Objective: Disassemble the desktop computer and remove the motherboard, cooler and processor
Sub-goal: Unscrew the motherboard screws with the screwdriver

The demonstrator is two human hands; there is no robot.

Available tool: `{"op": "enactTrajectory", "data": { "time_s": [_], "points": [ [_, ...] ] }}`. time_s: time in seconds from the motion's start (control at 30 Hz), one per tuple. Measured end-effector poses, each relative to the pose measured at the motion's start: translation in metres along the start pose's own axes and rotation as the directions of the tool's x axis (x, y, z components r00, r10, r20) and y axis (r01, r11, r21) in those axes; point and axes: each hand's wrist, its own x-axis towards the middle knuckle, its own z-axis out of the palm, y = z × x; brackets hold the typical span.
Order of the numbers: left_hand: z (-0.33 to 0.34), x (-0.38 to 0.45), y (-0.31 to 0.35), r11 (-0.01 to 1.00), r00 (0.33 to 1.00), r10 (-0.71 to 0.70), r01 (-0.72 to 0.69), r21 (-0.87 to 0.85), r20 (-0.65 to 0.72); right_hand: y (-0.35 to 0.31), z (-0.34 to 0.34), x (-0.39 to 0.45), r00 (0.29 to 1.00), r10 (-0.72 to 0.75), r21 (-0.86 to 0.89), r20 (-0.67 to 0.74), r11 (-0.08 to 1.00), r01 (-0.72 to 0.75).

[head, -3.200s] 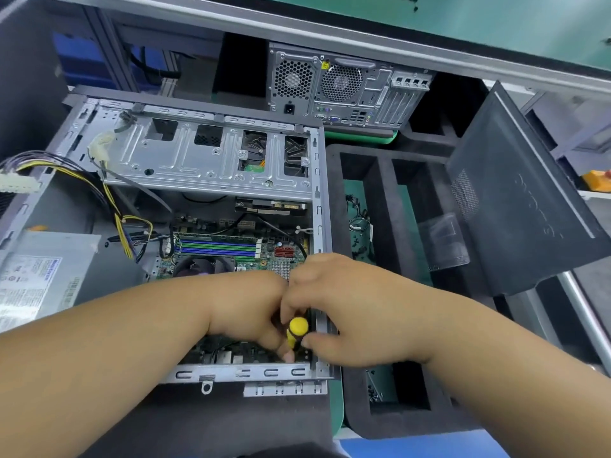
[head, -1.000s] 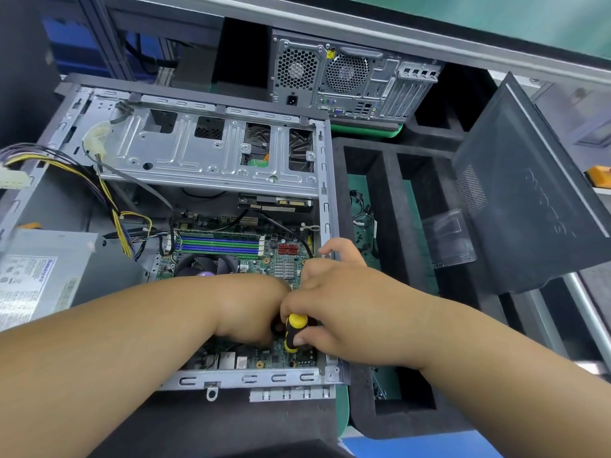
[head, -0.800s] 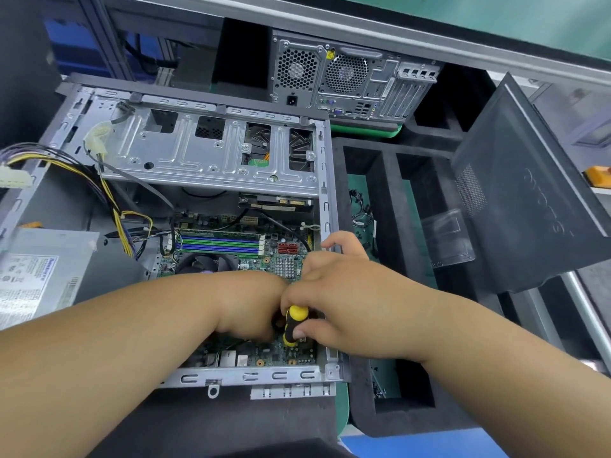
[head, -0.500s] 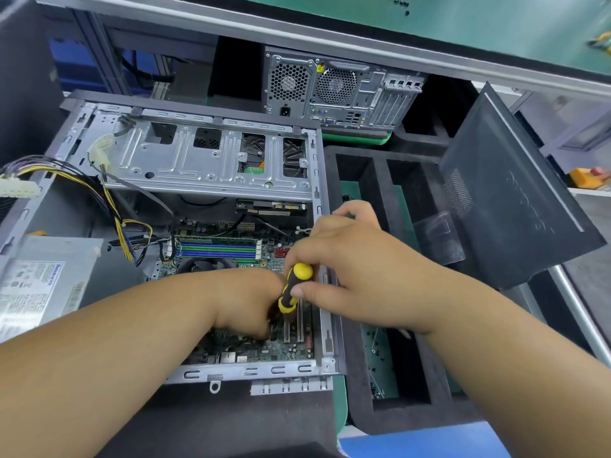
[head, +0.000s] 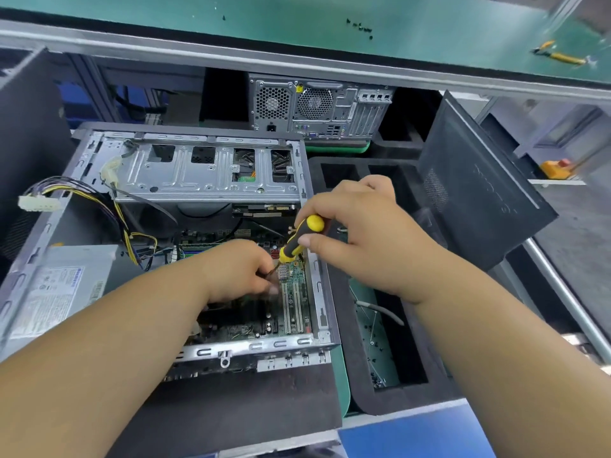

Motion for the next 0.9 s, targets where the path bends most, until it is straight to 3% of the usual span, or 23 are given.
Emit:
{"op": "enactTrajectory", "data": {
  "time_s": [0.07, 0.13, 0.2, 0.3, 0.43, 0.57, 0.7, 0.9],
  "points": [
    [-0.009, -0.004, 0.003, 0.993, 0.995, -0.025, 0.014, -0.113, -0.095, 0.004, -0.002, -0.007, 0.990, 0.074, 0.068, -0.119, 0.995, -0.066],
    [-0.017, -0.007, 0.009, 0.947, 0.979, -0.058, -0.009, -0.322, -0.195, 0.009, -0.006, -0.014, 0.940, 0.194, 0.257, -0.280, 0.959, -0.122],
    [-0.024, -0.009, 0.023, 0.885, 0.959, -0.068, -0.070, -0.460, -0.276, 0.017, -0.013, -0.021, 0.841, 0.341, 0.451, -0.419, 0.883, -0.134],
    [-0.028, -0.006, 0.054, 0.859, 0.946, -0.018, -0.151, -0.488, -0.324, 0.032, -0.023, -0.028, 0.697, 0.502, 0.589, -0.513, 0.796, -0.139],
    [-0.021, 0.014, 0.100, 0.940, 0.941, 0.070, -0.173, -0.295, -0.331, 0.054, -0.034, -0.033, 0.608, 0.687, 0.767, -0.396, 0.612, -0.192],
    [-0.001, 0.044, 0.142, 0.988, 0.944, 0.102, -0.133, -0.079, -0.313, 0.076, -0.039, -0.044, 0.593, 0.783, 0.878, -0.187, 0.404, -0.256],
    [0.018, 0.073, 0.166, 0.996, 0.966, 0.051, -0.068, -0.056, -0.255, 0.097, -0.043, -0.063, 0.616, 0.782, 0.884, -0.097, 0.352, -0.308],
    [0.023, 0.087, 0.163, 0.986, 0.924, -0.070, 0.007, -0.167, -0.375, 0.125, -0.045, -0.079, 0.644, 0.764, 0.885, -0.035, 0.323, -0.336]
  ]
}}
